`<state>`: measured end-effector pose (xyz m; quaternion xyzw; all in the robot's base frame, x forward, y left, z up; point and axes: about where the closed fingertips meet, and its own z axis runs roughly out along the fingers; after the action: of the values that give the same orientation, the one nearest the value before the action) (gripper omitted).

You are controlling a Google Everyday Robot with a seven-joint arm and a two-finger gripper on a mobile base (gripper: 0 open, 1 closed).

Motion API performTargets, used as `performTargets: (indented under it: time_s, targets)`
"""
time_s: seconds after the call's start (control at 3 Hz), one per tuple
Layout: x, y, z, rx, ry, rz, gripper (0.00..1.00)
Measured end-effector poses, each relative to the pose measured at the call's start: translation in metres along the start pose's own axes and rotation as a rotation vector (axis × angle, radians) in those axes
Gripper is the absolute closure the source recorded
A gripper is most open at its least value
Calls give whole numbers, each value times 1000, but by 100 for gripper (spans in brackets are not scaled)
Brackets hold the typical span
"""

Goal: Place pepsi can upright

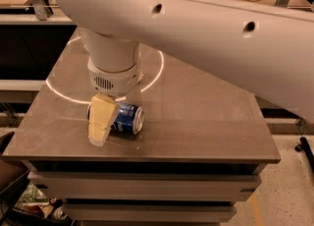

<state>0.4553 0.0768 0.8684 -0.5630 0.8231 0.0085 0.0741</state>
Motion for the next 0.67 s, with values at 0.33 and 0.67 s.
performTargets:
  time_s: [0.33, 0.67]
  targets:
    - [-12, 4, 3, 21, -5, 6, 0]
    - [-23, 3, 9, 34, -4, 10, 0]
